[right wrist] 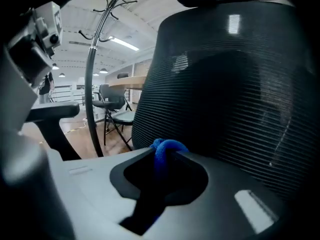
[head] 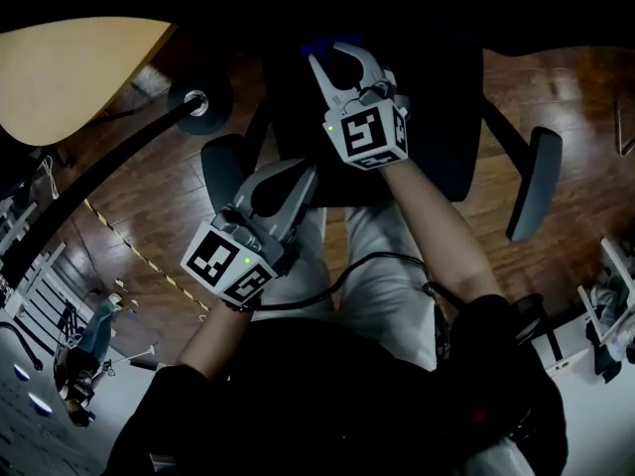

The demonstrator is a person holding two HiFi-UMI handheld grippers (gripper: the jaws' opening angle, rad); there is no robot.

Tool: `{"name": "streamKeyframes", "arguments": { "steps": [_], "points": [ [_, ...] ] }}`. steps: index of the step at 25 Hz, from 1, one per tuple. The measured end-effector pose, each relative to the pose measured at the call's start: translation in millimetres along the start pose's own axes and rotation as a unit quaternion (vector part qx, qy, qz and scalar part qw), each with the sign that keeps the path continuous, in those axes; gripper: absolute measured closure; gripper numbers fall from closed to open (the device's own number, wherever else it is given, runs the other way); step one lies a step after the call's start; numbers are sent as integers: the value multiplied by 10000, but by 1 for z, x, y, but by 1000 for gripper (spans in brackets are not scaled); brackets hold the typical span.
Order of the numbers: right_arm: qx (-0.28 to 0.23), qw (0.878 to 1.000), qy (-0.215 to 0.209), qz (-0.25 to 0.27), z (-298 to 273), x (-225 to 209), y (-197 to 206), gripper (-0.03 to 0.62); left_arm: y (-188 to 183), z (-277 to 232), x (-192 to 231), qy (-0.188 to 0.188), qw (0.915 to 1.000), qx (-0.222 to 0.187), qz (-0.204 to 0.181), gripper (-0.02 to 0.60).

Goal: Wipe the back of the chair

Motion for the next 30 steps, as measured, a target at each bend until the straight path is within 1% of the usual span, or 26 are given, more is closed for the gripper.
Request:
{"name": "streamKeyframes", "arguments": {
  "steps": [3,5,7,9,10,12,14,15,17,19,21,23,25,26,28,29,30],
  "points": [
    [-65,9999,-84,-136,-7,15,-10,546,-8,15,-3,126,9998,-87,-95,575],
    [-143,9996,-208,-157,-12,25,-18,546,-8,22,-6,287,9995,-106,19,575],
    [-288,9988,-383,-8,-17,36,-30,546,-7,27,-10,477,9986,-141,194,575],
    [-521,9971,-528,142,-22,44,-47,546,-7,32,-12,548,9980,-220,237,575],
    [-700,9960,-553,104,-23,46,-56,546,-8,35,-12,548,9979,-271,225,575],
    [-1193,9913,-517,-183,-20,46,-77,546,-12,40,-11,507,9977,-400,227,575],
    [-1713,9819,-450,-669,-8,42,-100,545,-15,46,-11,443,9973,-523,247,575],
    [-1869,9773,-441,-891,1,40,-112,546,-17,50,-13,424,9972,-567,228,575],
    [-1980,9726,-458,-1128,29,32,-134,546,-22,57,-22,388,9972,-631,137,575],
    [-2114,9693,-344,-1205,73,16,-159,546,-32,62,-39,363,9970,-681,7,575],
    [-2302,9654,-37,-1223,124,-11,-182,546,-50,63,-55,407,9956,-834,-123,575],
    [-2411,9640,303,-1083,163,-36,-197,545,-75,65,-56,474,9927,-1074,-270,575],
    [-2302,9659,608,-1016,197,-49,-207,546,-98,77,-57,483,9907,-1234,-320,575],
    [-2198,9667,758,-1071,219,-54,-211,546,-108,86,-65,478,9901,-1291,-275,575],
    [-2139,9635,995,-1267,273,-66,-227,546,-125,97,-95,487,9885,-1416,-201,575],
    [-2215,9603,1078,-1308,301,-72,-239,546,-135,97,-114,522,9871,-1484,-292,575],
    [-2313,9579,1129,-1270,326,-77,-252,545,-146,97,-134,595,9848,-1553,-494,575]
  ]
}}
Point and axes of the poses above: the fingertips, and each gripper's own axes: z backward along the fingers, x to its left, y out of its underside, the point moved 6 cm from there along z, backward along the fingers, and after that the axes turned 1 degree about y, right-handed, at the moved point
